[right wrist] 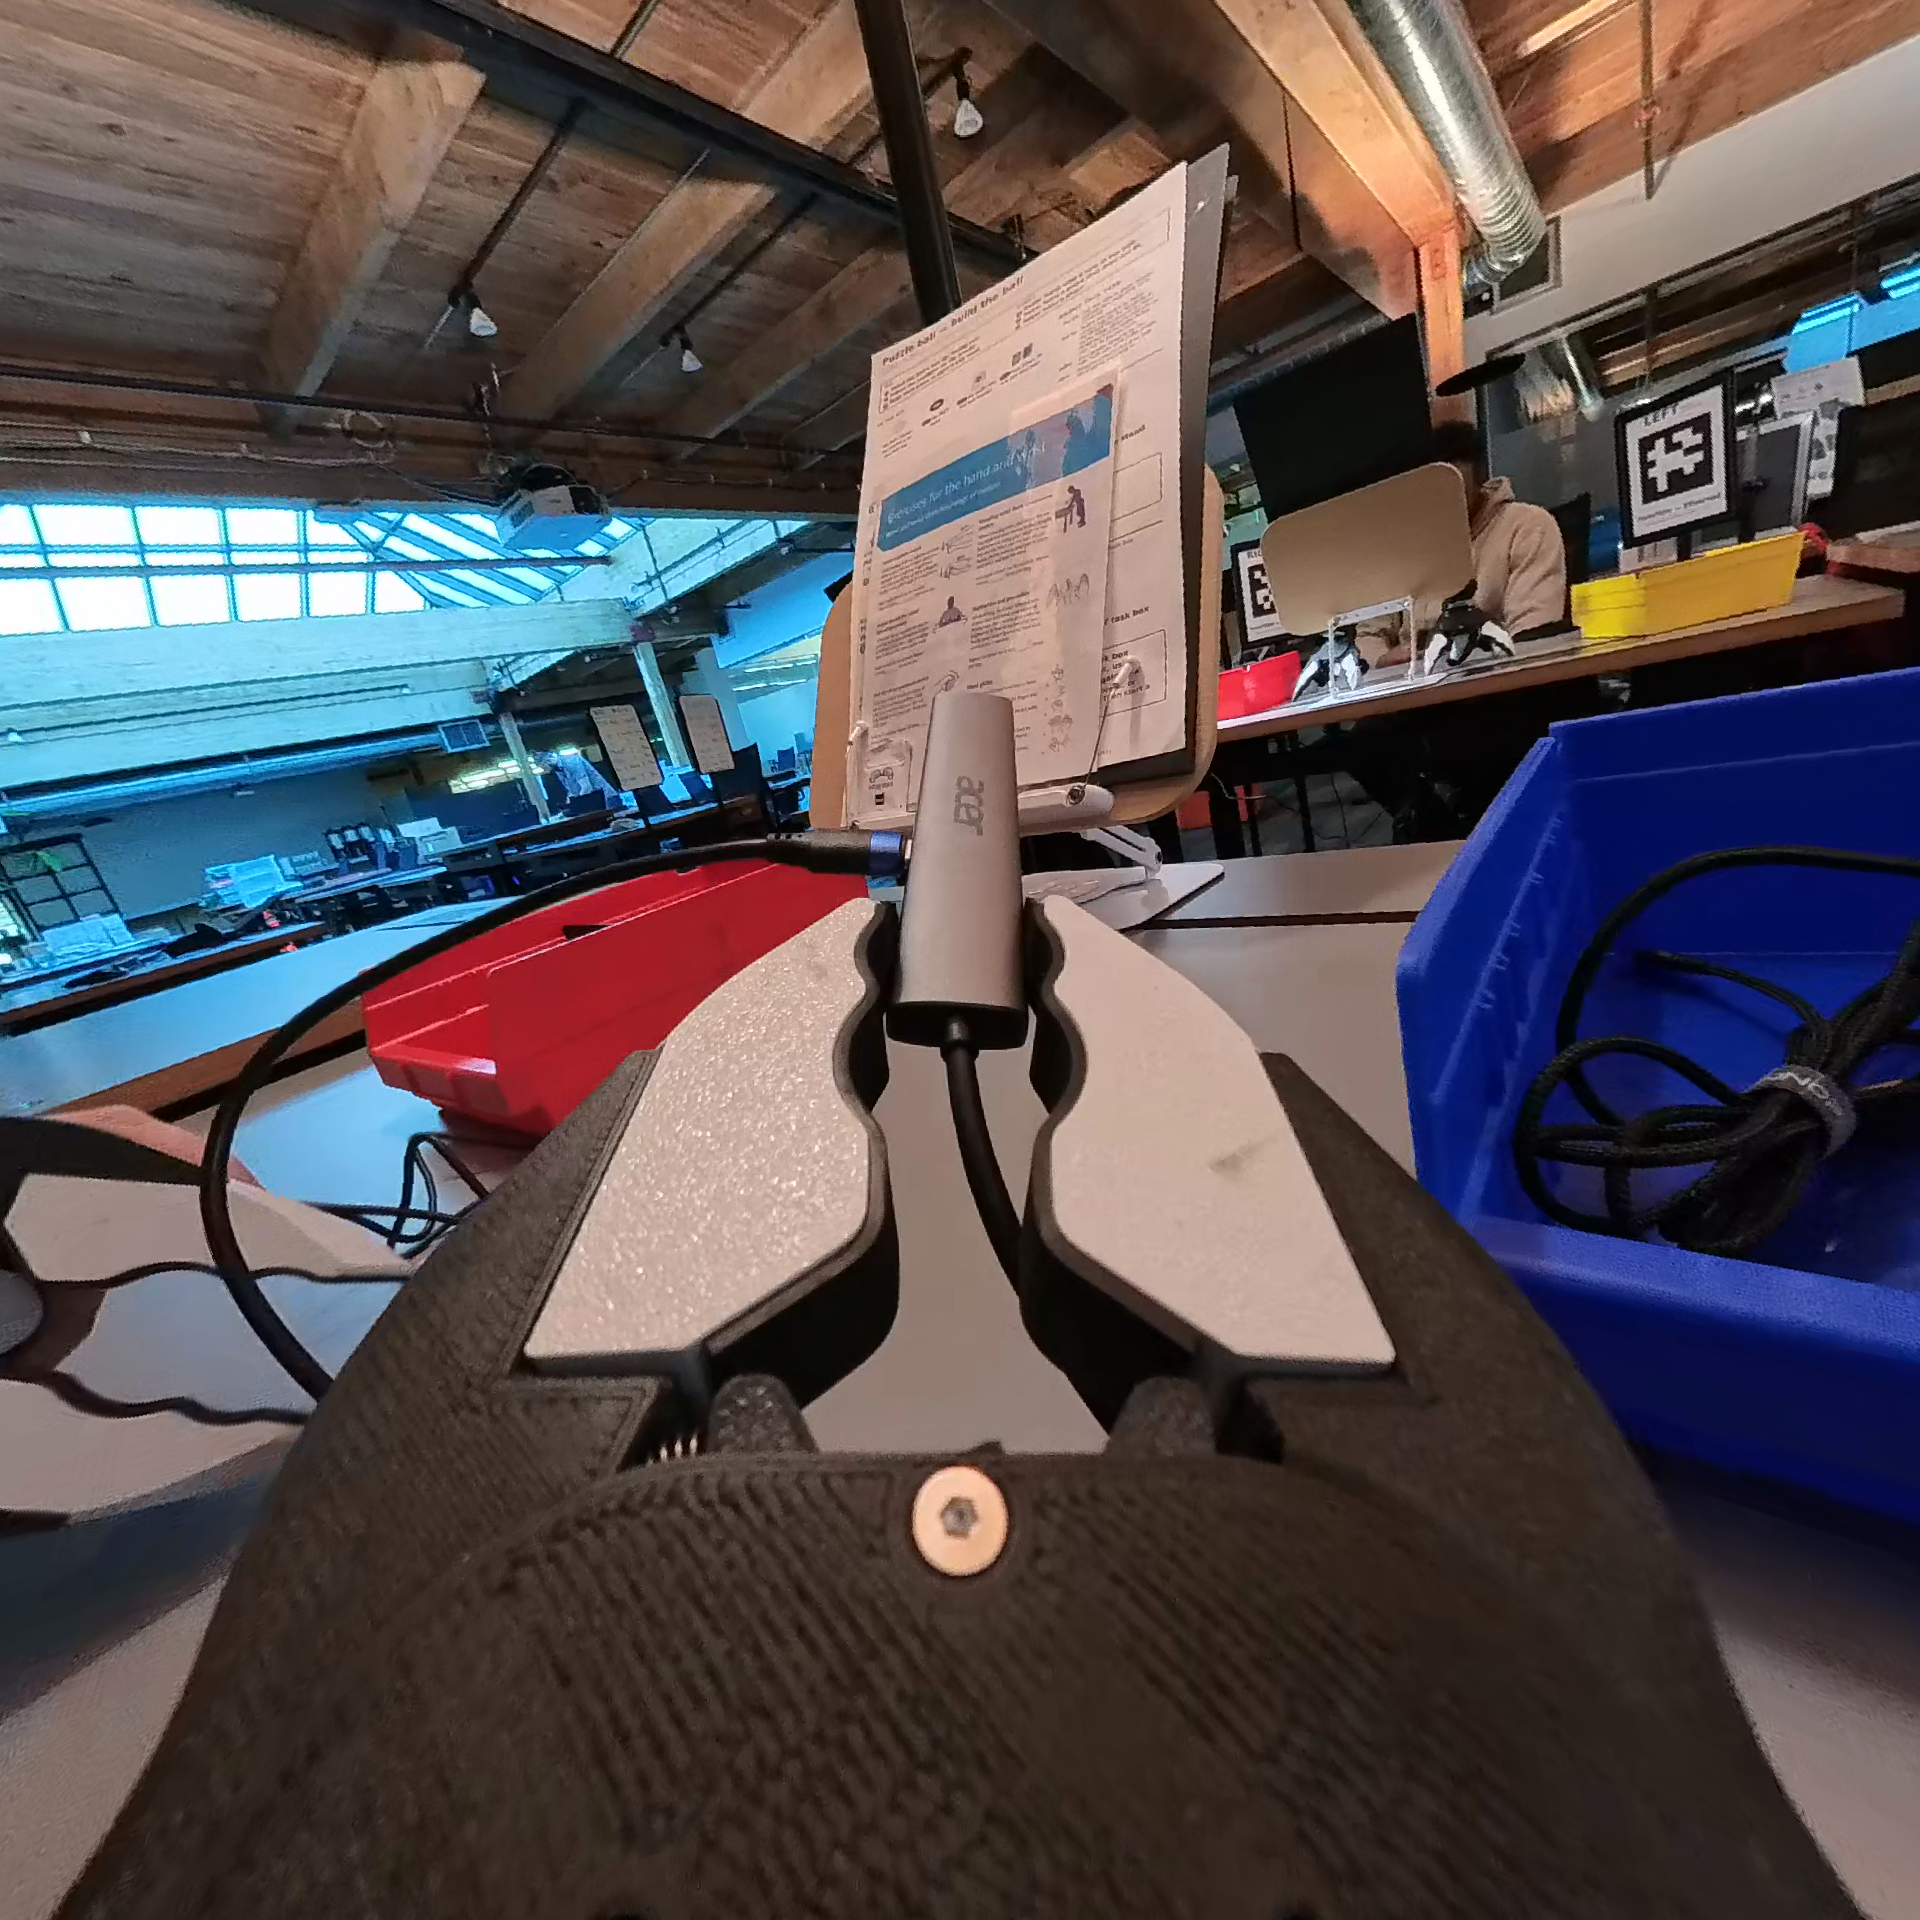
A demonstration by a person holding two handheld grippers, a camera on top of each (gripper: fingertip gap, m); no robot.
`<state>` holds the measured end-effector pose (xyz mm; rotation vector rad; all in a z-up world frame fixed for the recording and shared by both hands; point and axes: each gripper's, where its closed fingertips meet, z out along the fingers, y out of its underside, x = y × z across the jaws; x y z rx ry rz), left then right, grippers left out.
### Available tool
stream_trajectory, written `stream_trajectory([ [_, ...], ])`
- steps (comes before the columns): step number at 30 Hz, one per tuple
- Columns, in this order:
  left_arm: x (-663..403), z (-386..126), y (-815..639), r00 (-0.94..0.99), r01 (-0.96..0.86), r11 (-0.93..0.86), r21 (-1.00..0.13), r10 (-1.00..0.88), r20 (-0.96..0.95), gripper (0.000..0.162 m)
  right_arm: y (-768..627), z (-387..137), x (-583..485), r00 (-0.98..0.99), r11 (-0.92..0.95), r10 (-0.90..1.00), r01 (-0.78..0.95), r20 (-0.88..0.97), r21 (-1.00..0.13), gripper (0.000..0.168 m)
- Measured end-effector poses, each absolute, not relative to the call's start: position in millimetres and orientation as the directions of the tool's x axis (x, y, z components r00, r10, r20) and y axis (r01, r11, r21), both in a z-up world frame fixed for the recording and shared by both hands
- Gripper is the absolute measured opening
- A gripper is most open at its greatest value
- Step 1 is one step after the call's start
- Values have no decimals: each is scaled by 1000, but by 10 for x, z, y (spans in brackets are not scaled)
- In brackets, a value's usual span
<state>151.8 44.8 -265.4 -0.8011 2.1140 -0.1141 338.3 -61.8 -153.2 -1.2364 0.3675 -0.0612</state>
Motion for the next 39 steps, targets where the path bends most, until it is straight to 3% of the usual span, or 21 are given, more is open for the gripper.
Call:
stream_trajectory([
  [1,1558,-2633,459,-399,-517,782,-349,-581,-710,37,-619,-1531,3385,939,335,-243,-153,-242,-930,24],
  [7,1762,-2601,427,-266,-644,634,-428,-711,-651,32,-617,-1531,3380,941,334,-241,-151,-239,-931,24],
  [13,1765,-2769,601,-230,-744,569,-352,-711,-664,24,-625,-1527,3383,940,340,-238,-155,-244,-928,24],
  [19,1809,-2817,632,-260,-722,638,-270,-610,-748,6,-615,-1528,3376,943,337,-231,-154,-241,-929,24],
  [23,1868,-2803,590,-248,-669,672,-316,-604,-758,4,-620,-1525,3376,943,341,-229,-155,-242,-927,24],
  [25,1882,-2765,573,-216,-659,640,-396,-664,-716,4,-611,-1527,3368,944,335,-230,-150,-235,-930,24],
  [32,1927,-2394,466,-128,-643,249,-725,-967,-219,2,-539,-1537,3277,961,290,-223,-97,-165,-952,24],
  [39,2114,-1833,265,-172,-605,-216,-767,-905,390,3,-502,-1539,3196,976,274,-160,-96,-144,-957,24],
])
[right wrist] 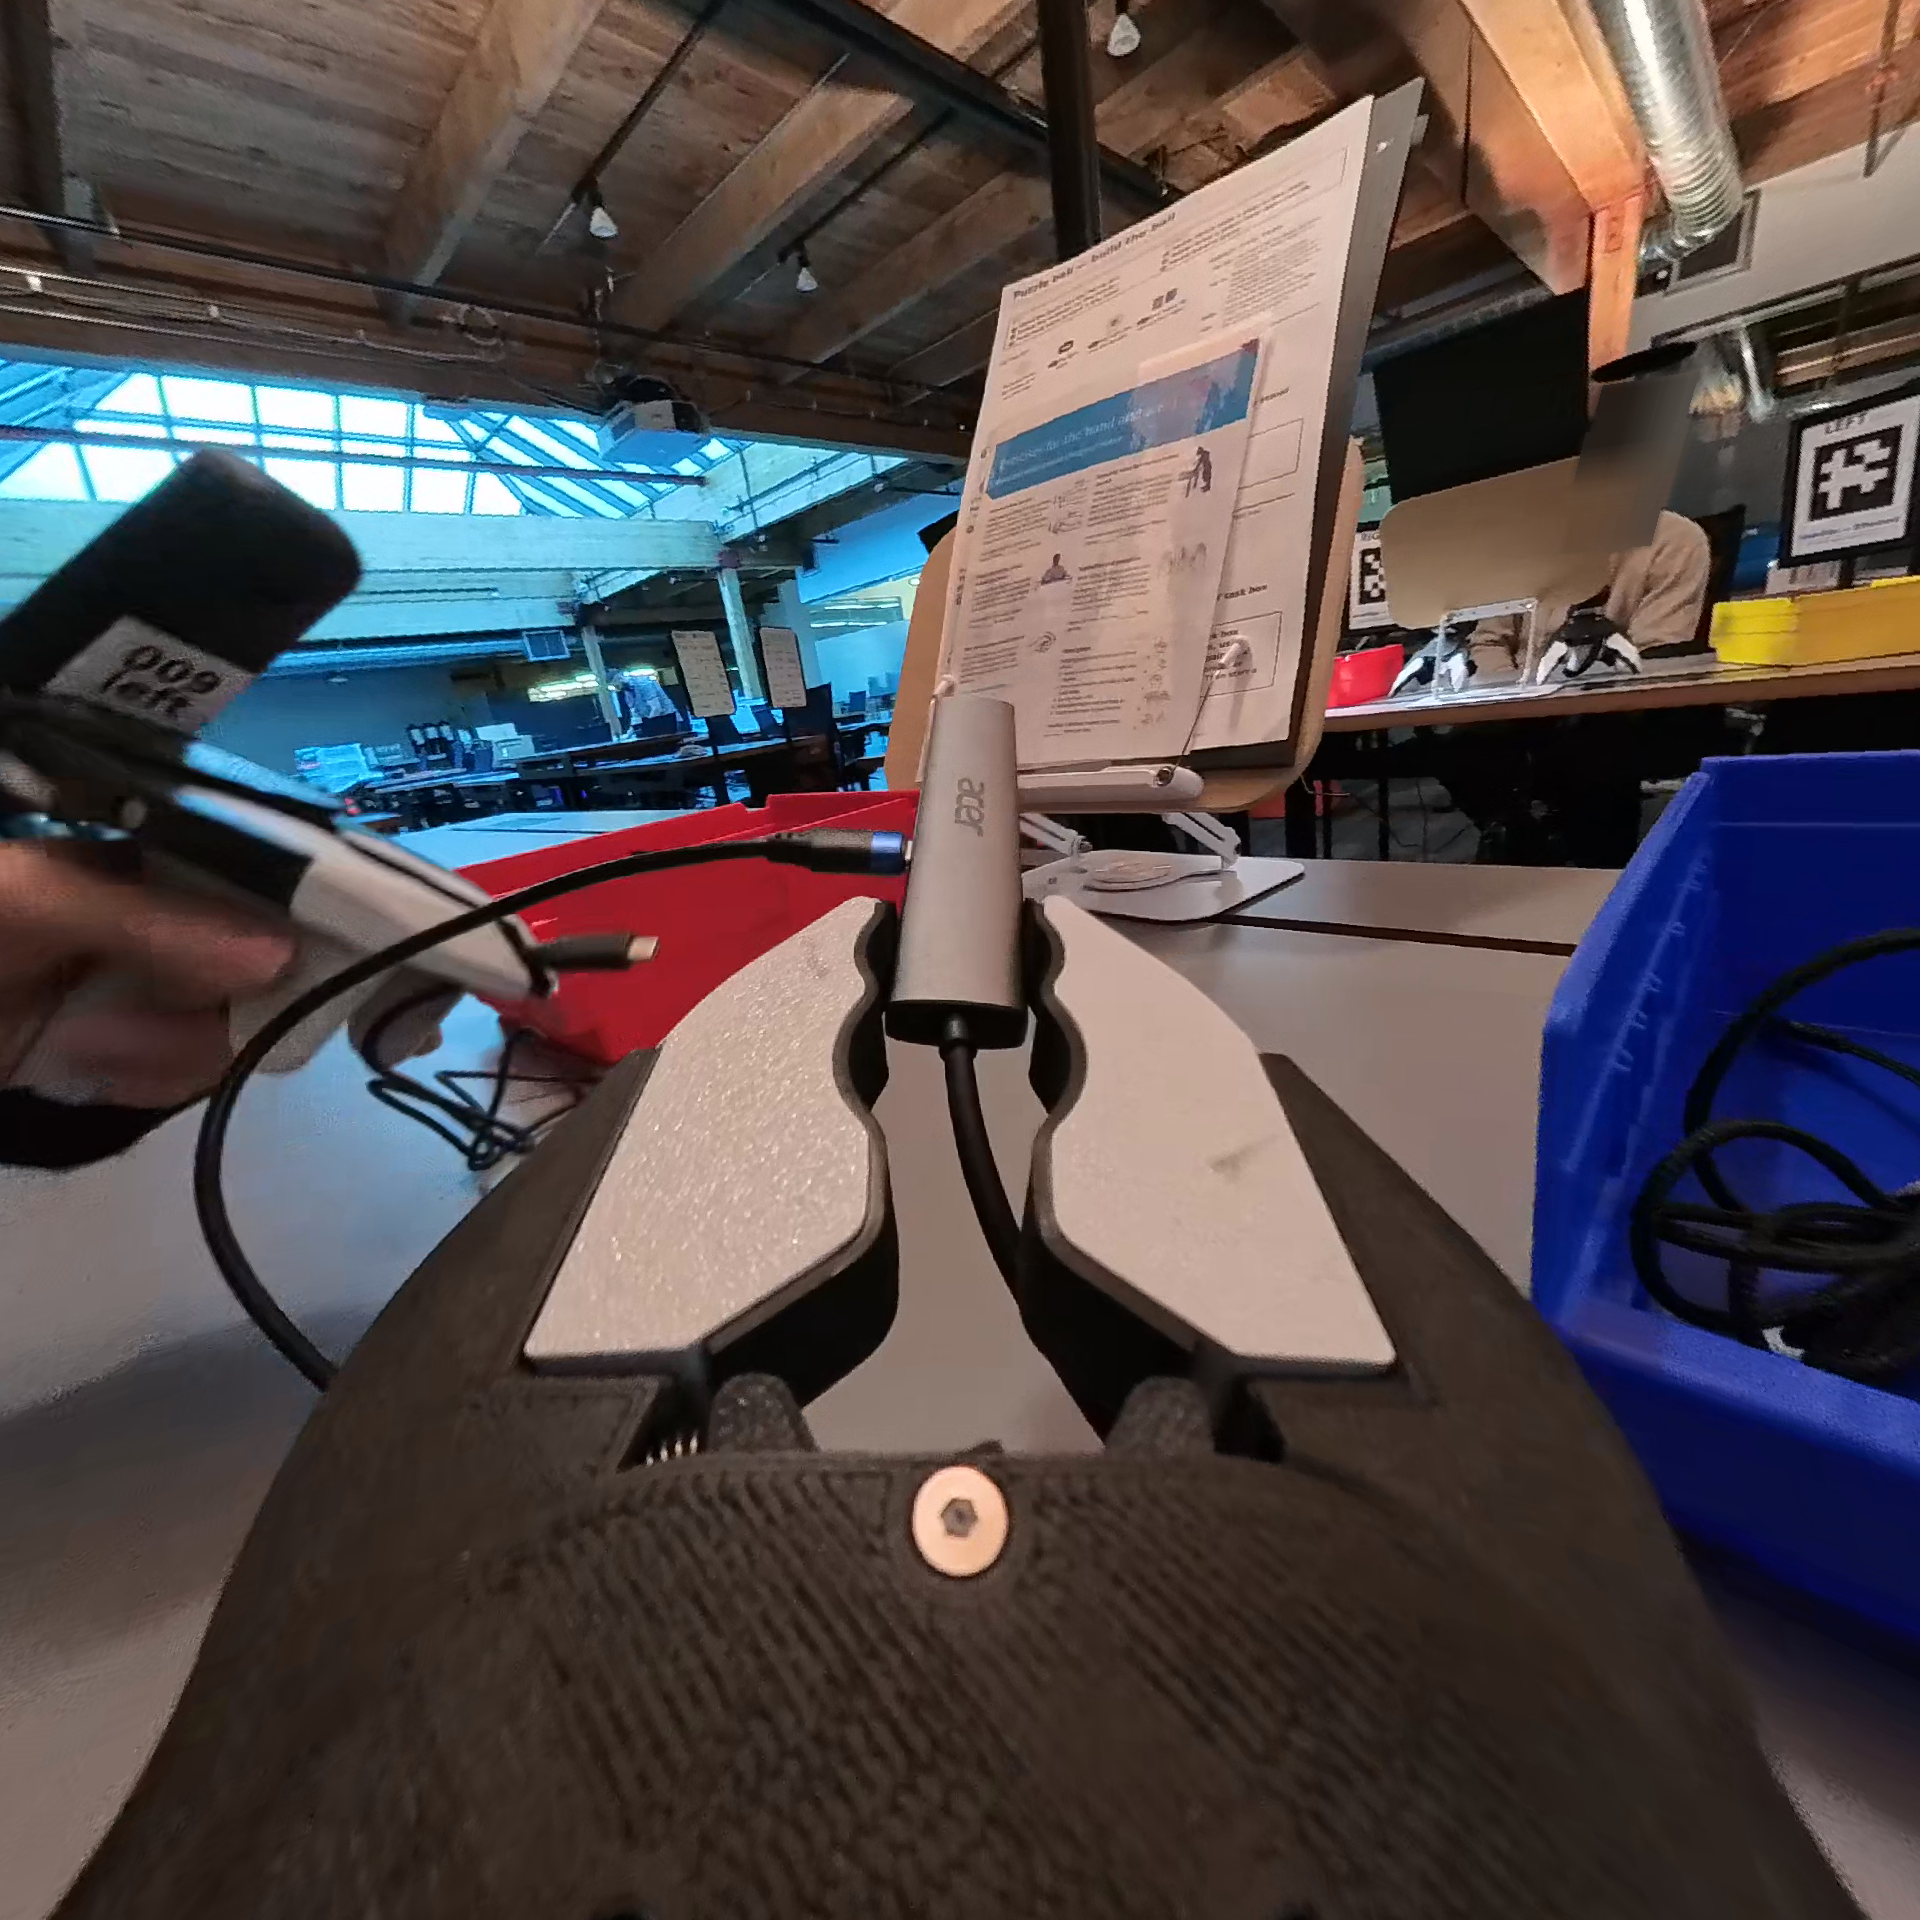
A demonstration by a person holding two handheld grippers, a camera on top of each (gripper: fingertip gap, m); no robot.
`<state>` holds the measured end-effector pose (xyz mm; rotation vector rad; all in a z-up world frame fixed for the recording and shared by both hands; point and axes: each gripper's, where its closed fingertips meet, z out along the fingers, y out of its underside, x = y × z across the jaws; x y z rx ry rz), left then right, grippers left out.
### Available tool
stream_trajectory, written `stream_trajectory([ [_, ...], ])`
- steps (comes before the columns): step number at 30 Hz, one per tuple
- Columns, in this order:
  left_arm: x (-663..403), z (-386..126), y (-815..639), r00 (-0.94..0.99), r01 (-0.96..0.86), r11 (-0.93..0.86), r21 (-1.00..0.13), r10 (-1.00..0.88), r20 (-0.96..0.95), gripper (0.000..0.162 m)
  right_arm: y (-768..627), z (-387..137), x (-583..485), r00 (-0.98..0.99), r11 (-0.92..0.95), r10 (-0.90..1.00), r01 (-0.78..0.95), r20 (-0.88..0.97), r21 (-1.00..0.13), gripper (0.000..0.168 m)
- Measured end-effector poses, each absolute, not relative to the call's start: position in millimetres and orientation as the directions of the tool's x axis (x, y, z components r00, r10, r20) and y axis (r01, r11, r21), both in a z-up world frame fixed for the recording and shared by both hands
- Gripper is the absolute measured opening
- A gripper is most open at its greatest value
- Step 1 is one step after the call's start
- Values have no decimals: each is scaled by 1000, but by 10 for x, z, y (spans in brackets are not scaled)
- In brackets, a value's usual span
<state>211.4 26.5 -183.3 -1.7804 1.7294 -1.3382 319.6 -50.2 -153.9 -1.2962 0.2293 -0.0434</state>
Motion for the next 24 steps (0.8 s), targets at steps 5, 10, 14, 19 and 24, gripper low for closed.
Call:
stream_trajectory([
  [5,2317,-1604,114,-210,-609,-358,-708,-788,579,3,-435,-1573,3127,985,226,-140,-69,-103,-972,24],
  [10,2494,-1565,27,-223,-603,-340,-721,-796,562,3,-412,-1590,3114,986,208,-137,-65,-94,-976,24],
  [14,2562,-1580,-30,-232,-609,-340,-716,-787,571,3,-405,-1596,3104,987,202,-126,-71,-97,-977,24],
  [19,2579,-1600,-19,-230,-615,-338,-712,-787,572,3,-337,-1639,3034,992,151,-118,-27,-45,-988,24],
  [24,2589,-1660,-10,-219,-630,-338,-699,-786,578,3,-290,-1671,2983,993,114,-120,16,2,-993,24],
])
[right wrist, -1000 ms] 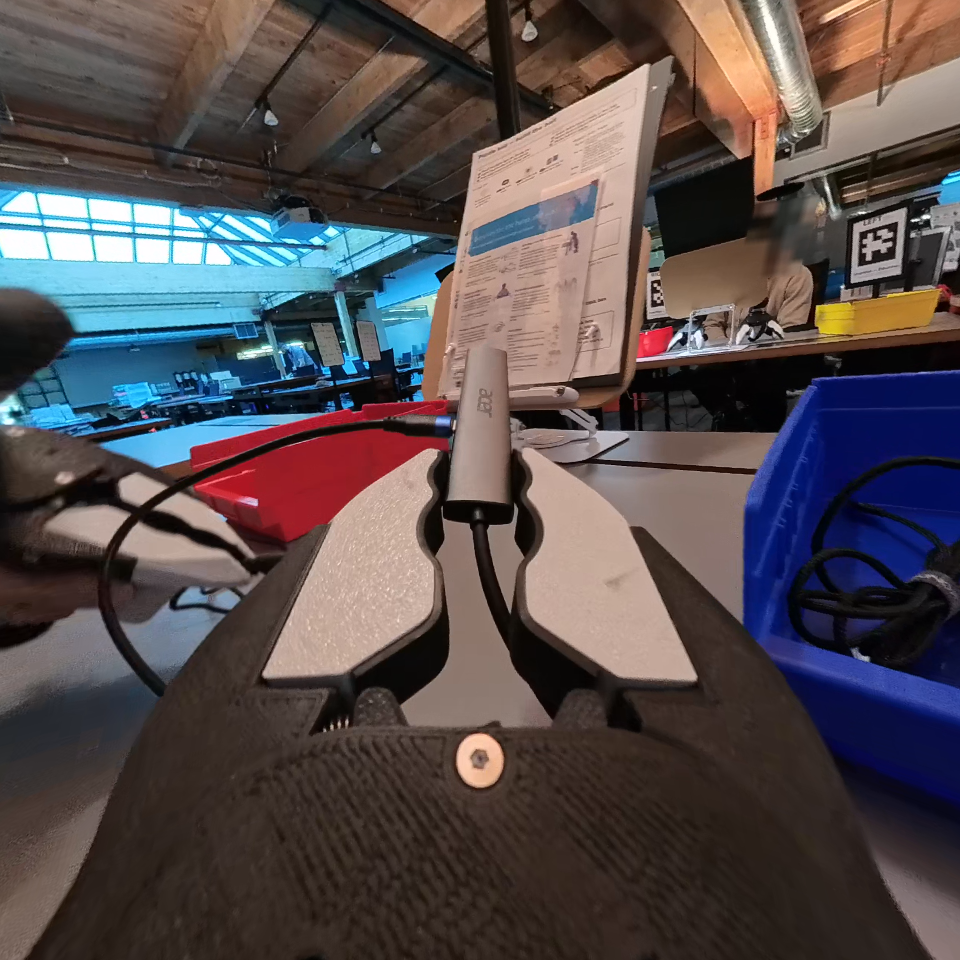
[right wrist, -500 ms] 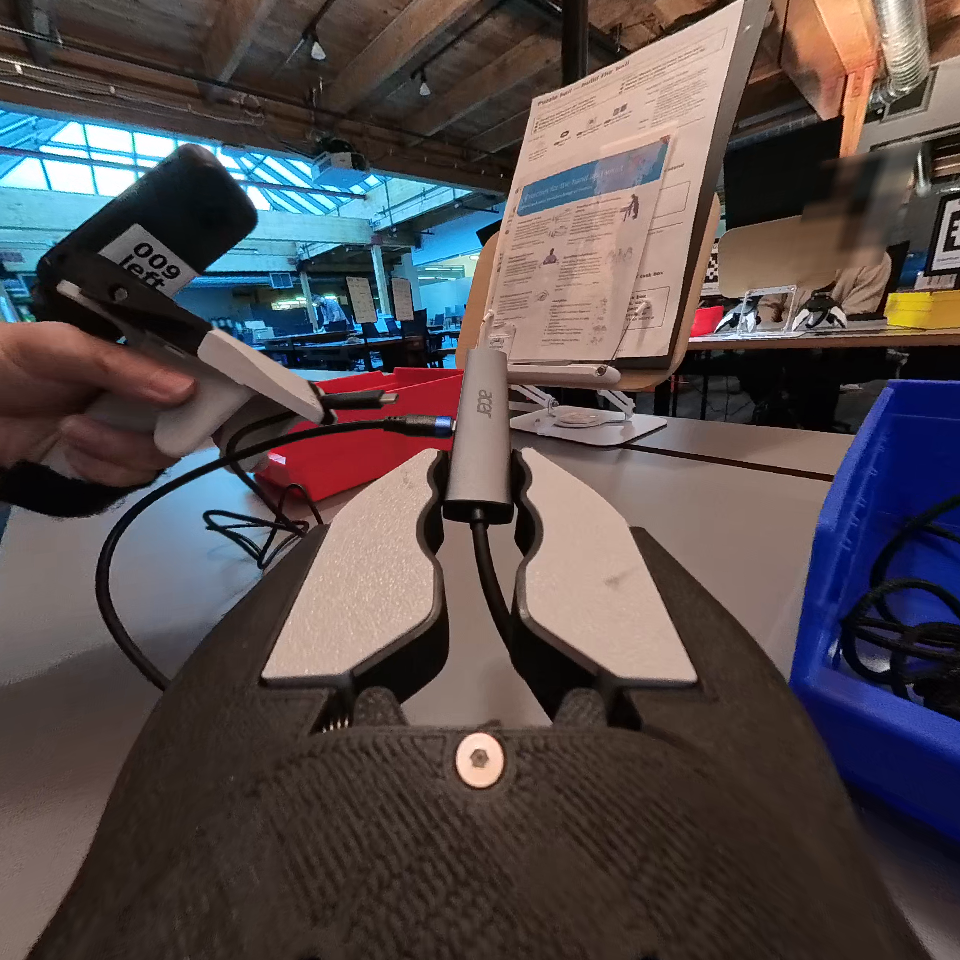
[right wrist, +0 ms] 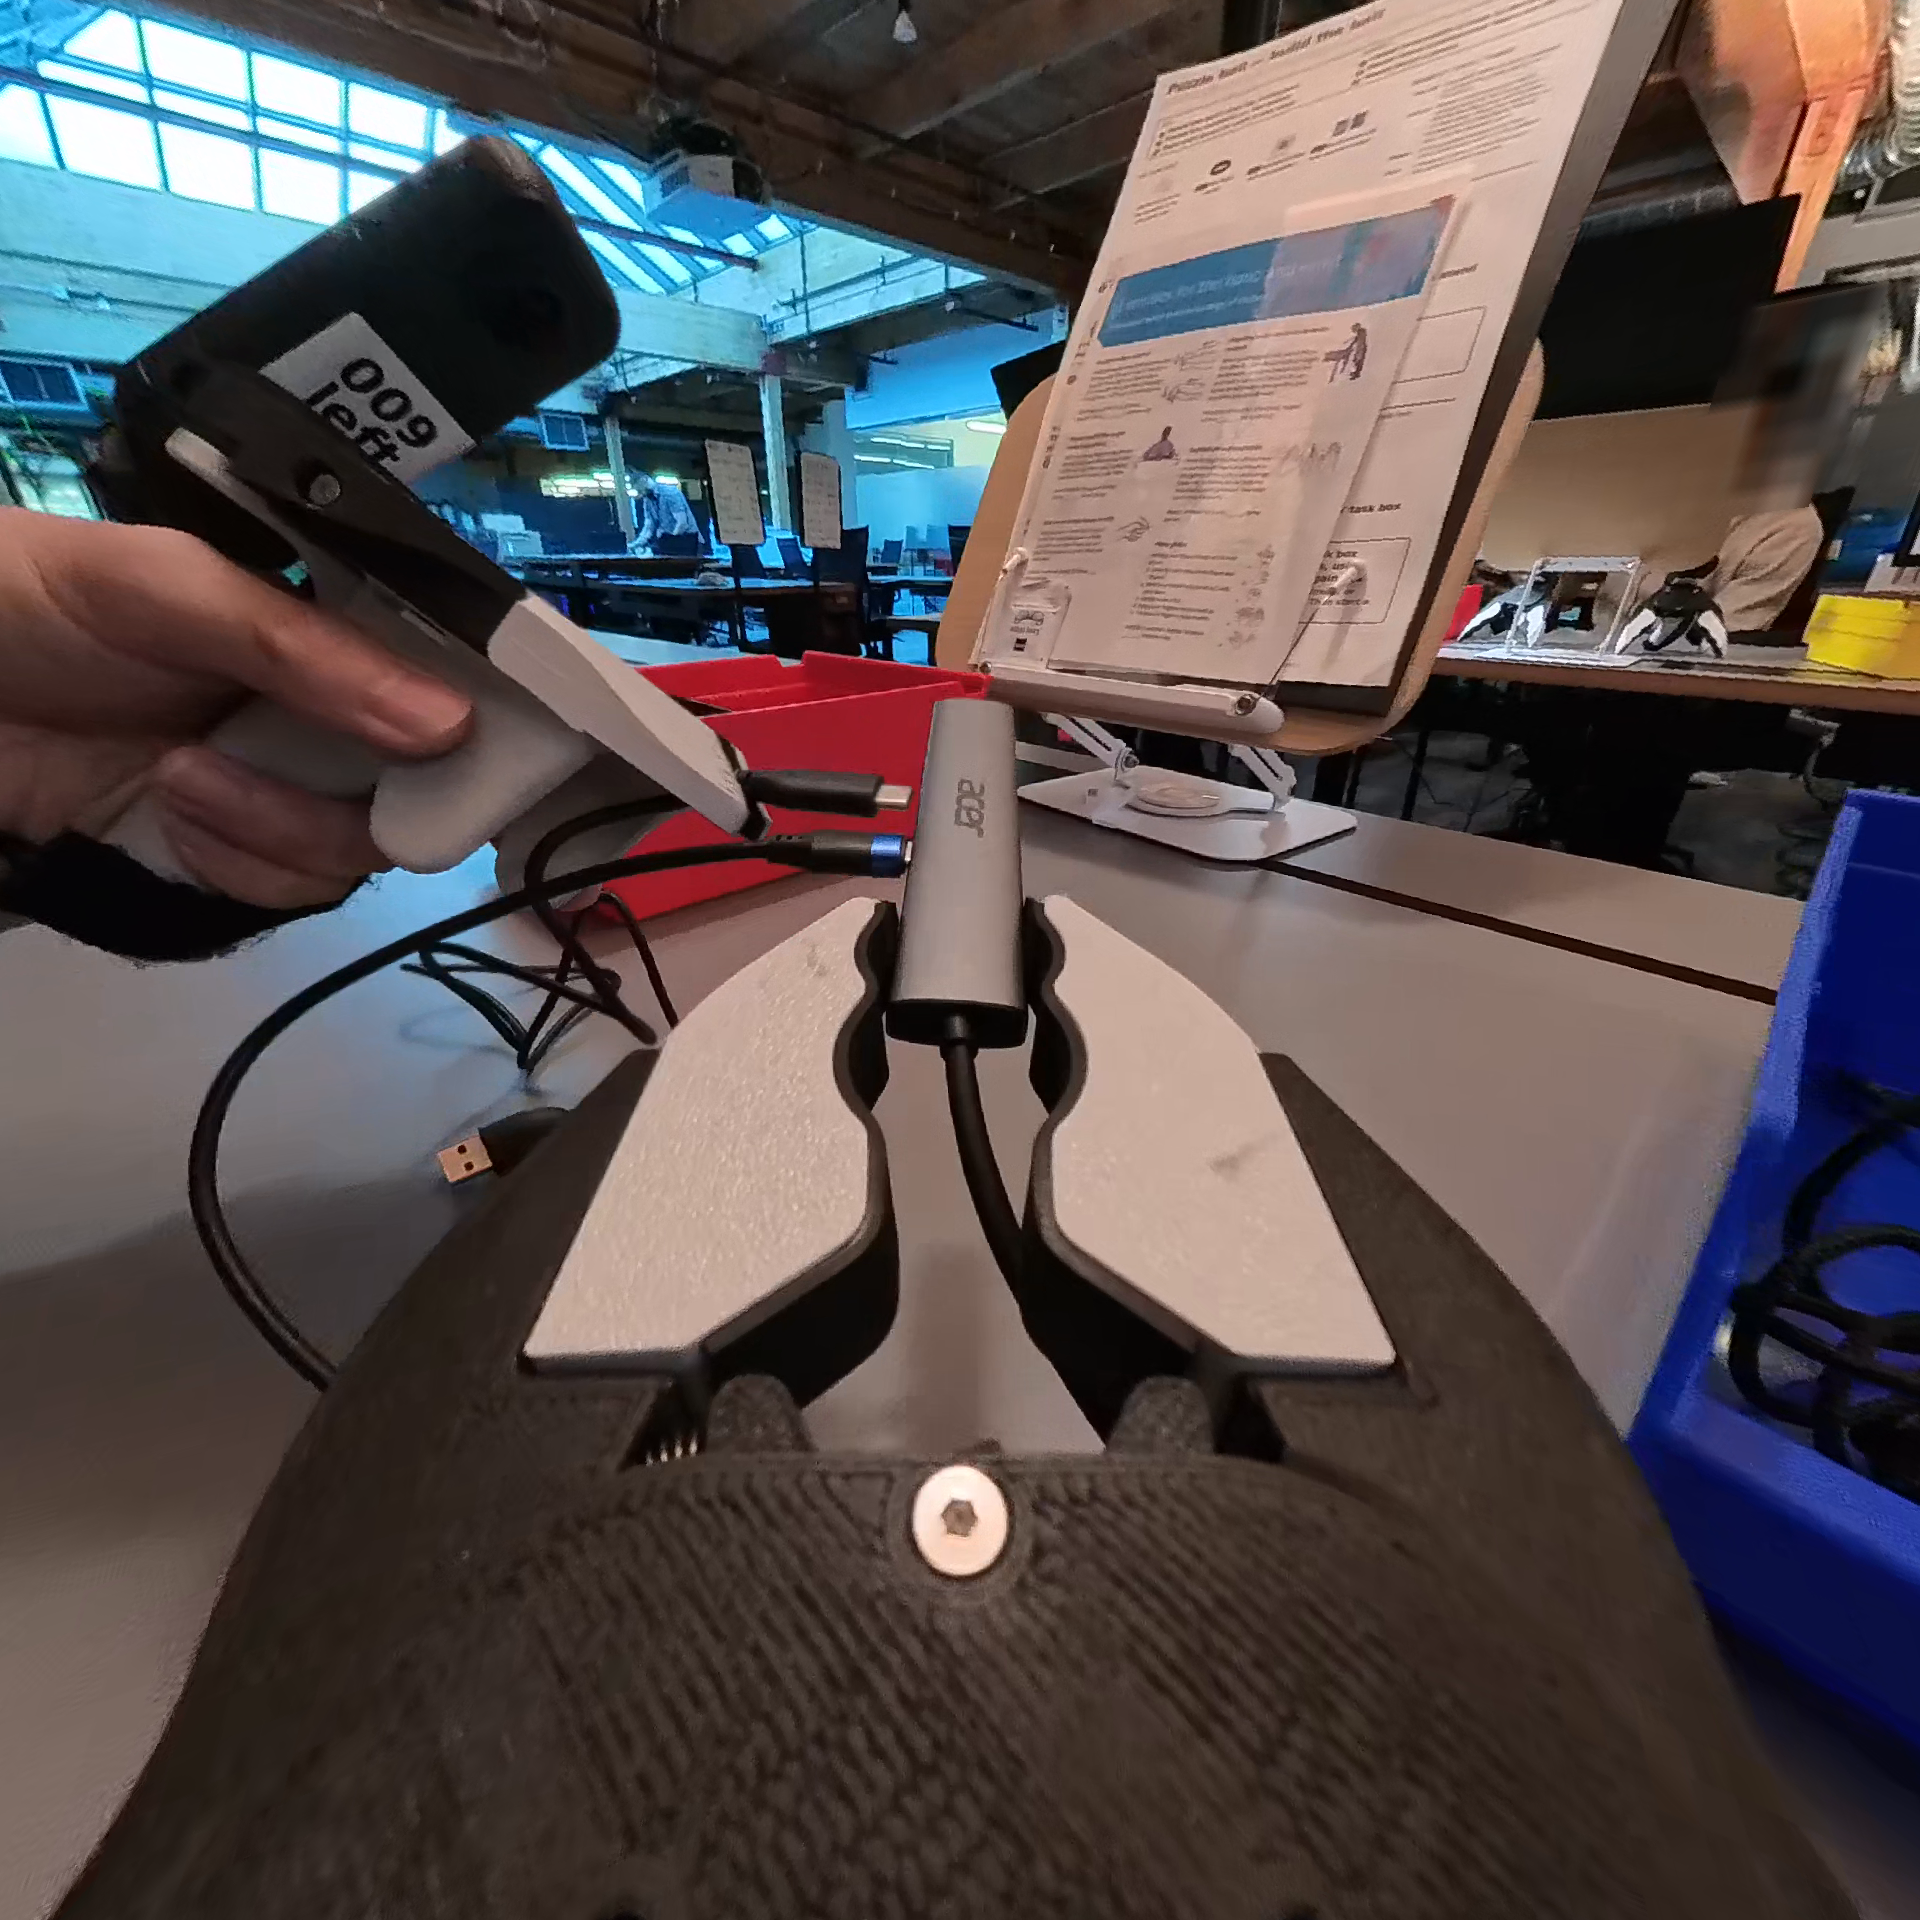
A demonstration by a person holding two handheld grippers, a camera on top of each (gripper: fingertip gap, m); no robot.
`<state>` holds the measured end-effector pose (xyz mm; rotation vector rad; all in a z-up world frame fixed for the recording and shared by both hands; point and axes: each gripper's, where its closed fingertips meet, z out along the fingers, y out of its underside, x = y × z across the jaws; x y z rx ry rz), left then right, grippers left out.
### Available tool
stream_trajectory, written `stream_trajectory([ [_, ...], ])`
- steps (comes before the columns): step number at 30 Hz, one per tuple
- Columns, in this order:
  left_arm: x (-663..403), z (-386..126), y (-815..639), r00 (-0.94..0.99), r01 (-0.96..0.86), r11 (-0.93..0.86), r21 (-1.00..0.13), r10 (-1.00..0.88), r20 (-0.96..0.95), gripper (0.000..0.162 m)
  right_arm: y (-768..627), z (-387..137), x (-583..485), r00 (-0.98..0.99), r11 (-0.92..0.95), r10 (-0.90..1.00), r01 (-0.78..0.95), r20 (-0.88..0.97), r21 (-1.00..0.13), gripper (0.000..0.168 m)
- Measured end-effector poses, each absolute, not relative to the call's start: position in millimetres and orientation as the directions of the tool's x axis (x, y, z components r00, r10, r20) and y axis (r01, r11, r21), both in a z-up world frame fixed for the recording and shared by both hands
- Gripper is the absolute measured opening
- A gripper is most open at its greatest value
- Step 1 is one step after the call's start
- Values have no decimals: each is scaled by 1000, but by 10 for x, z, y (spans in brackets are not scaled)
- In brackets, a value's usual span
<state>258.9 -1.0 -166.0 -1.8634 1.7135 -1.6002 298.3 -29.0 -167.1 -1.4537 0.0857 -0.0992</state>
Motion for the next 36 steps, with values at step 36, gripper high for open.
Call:
stream_trajectory([
  [36,2732,-1730,137,-244,-252,160,-954,-965,-97,11,-209,-1696,2924,988,83,-151,50,37,-995,24],
])
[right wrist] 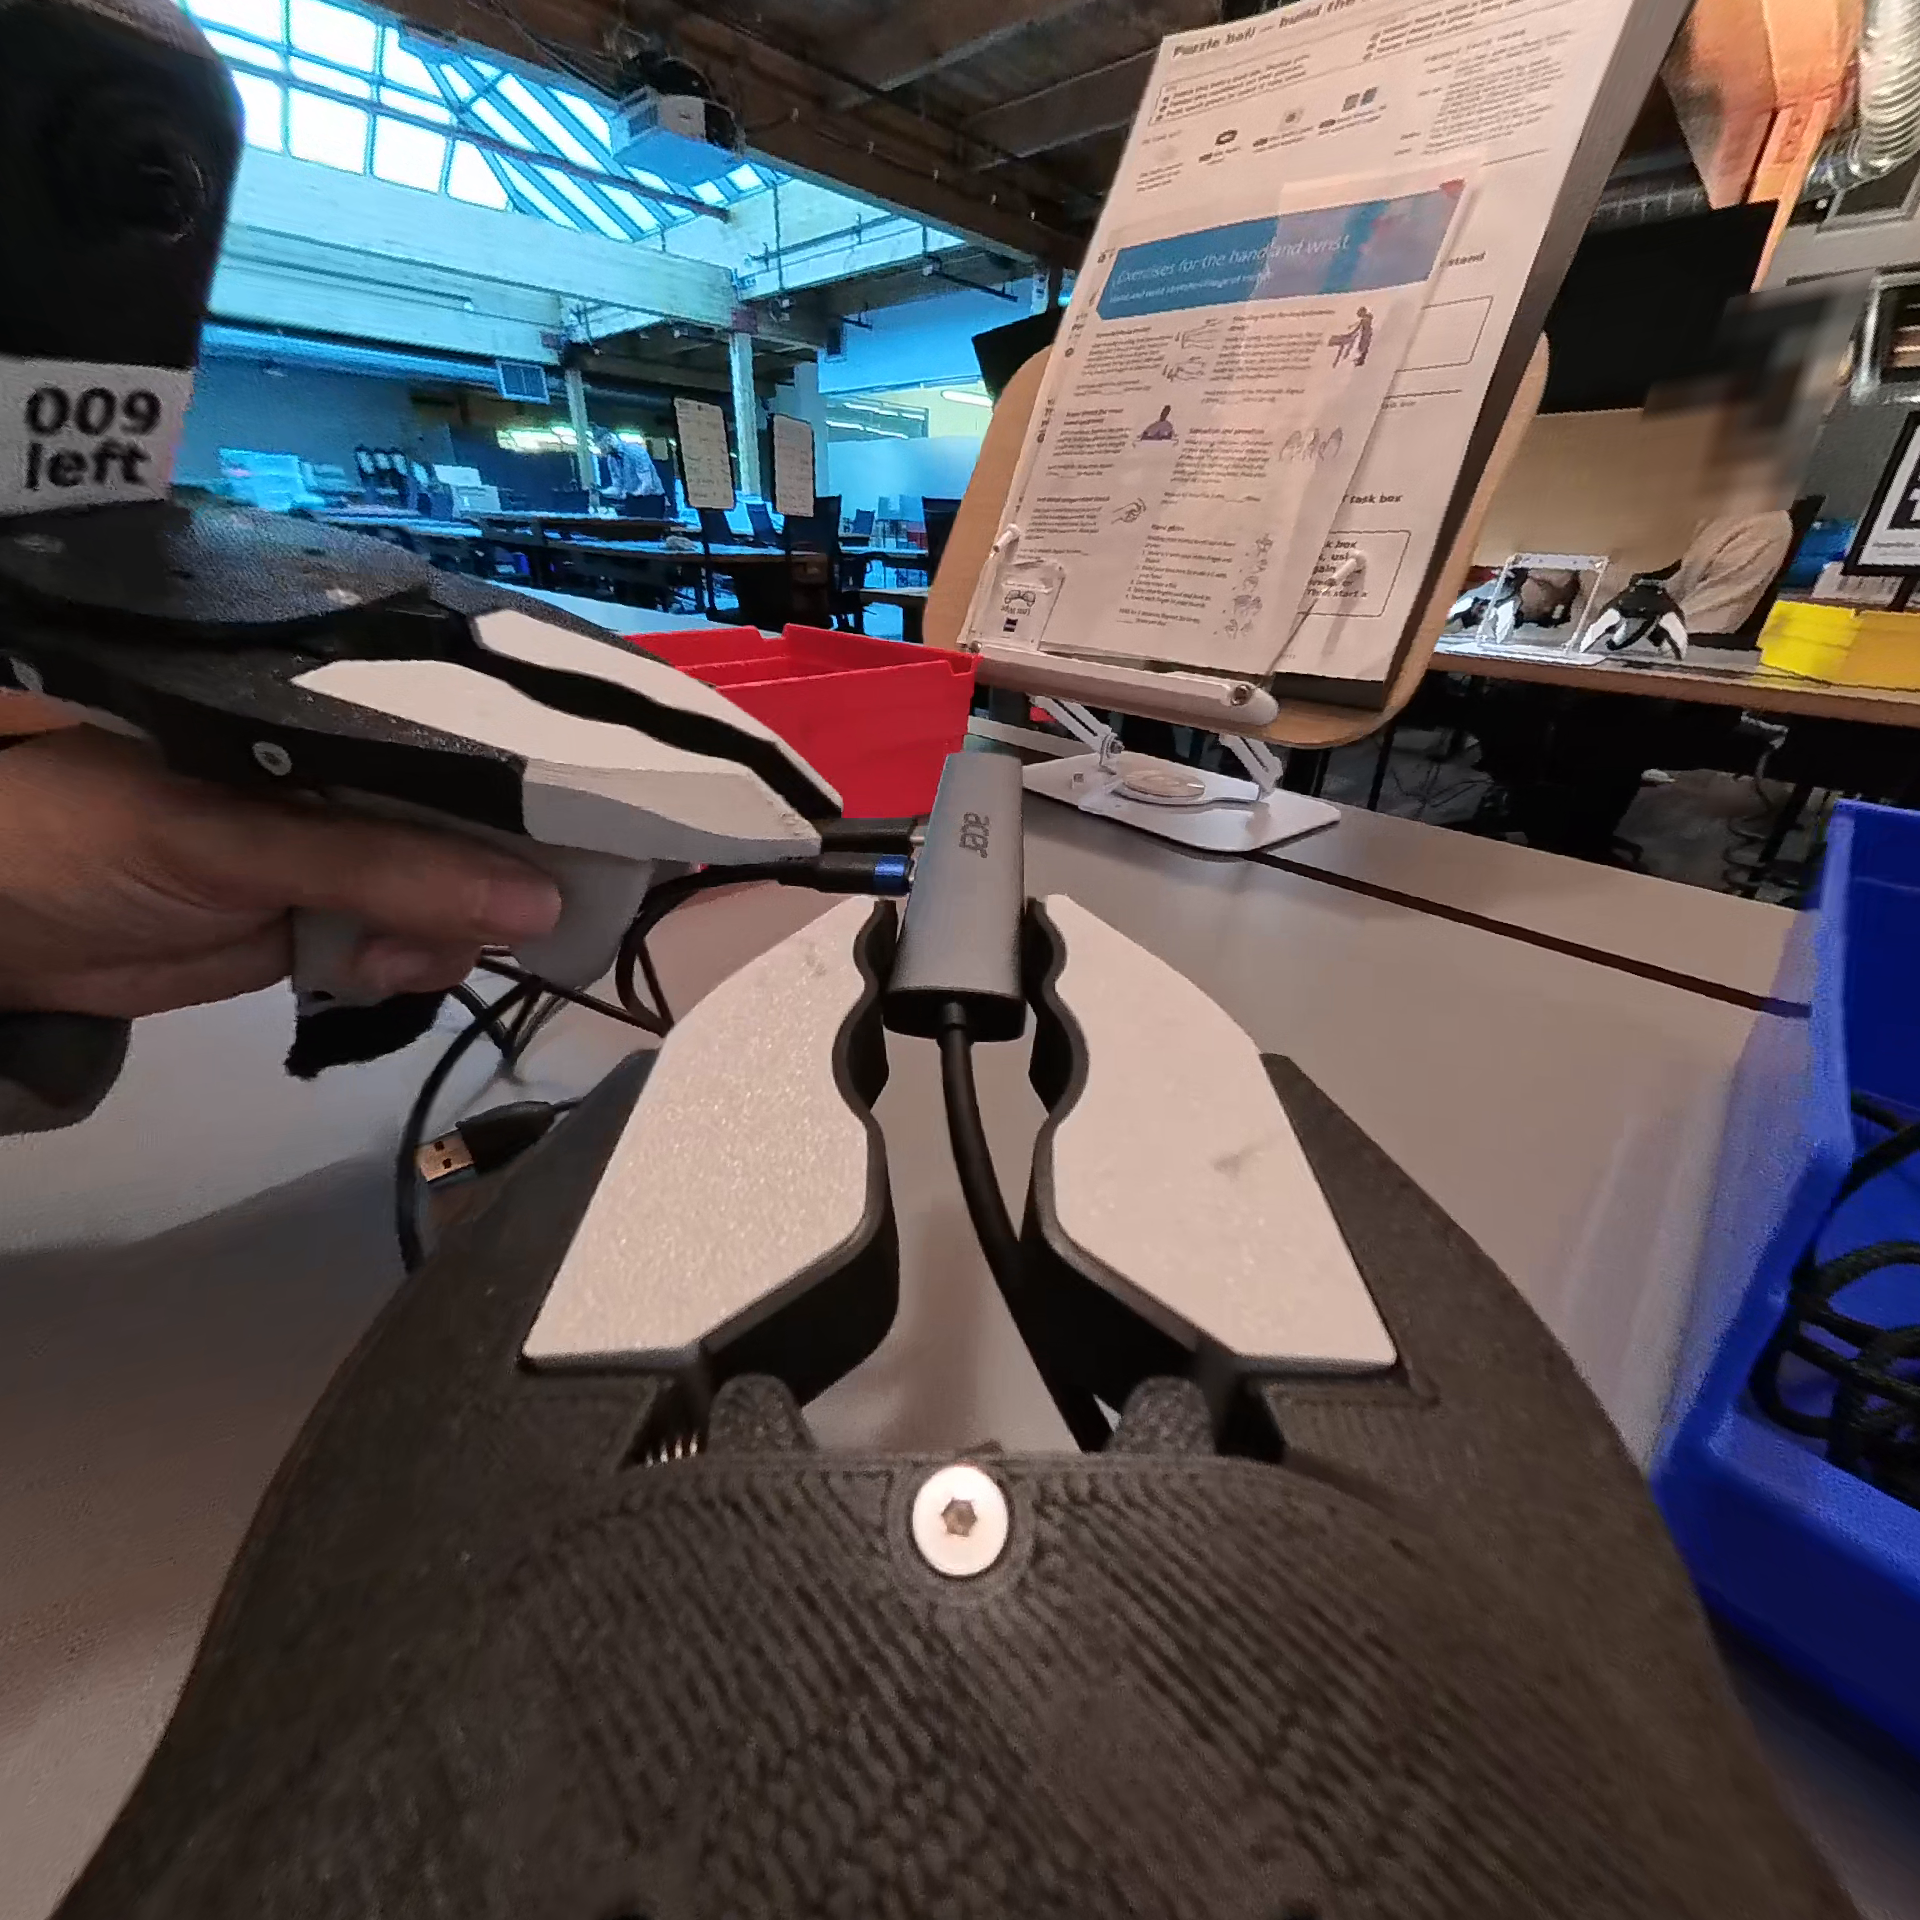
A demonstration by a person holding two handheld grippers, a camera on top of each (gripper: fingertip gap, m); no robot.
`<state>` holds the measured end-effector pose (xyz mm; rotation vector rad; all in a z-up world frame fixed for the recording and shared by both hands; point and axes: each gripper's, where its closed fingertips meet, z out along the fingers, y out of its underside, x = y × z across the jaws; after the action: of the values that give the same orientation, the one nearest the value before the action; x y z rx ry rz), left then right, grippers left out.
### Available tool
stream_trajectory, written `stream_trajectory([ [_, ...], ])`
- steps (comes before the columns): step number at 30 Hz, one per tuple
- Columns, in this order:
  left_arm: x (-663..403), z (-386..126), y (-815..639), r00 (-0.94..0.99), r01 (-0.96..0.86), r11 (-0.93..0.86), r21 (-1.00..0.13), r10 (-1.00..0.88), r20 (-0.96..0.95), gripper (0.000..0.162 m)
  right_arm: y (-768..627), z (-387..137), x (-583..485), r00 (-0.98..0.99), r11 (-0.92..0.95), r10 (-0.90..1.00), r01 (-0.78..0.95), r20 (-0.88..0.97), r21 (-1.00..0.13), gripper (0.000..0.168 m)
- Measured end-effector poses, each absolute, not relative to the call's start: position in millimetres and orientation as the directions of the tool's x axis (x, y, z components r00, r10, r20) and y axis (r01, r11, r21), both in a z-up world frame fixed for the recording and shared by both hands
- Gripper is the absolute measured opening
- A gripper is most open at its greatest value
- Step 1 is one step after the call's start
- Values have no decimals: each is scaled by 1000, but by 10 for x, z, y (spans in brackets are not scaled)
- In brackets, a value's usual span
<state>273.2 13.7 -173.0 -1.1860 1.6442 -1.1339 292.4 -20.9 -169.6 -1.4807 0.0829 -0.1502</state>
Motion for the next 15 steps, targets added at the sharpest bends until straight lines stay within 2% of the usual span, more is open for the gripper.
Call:
stream_trajectory([
  [4,2690,-1741,145,-248,-277,170,-946,-963,-101,16,-205,-1698,2951,982,79,-183,59,44,-995,24],
  [12,2700,-1772,121,-277,-356,119,-927,-961,-17,6,-252,-1656,2975,985,123,-172,28,6,-992,24],
  [15,2697,-1769,131,-272,-345,151,-926,-961,-55,6,-254,-1653,2962,988,127,-156,21,1,-992,24],
])
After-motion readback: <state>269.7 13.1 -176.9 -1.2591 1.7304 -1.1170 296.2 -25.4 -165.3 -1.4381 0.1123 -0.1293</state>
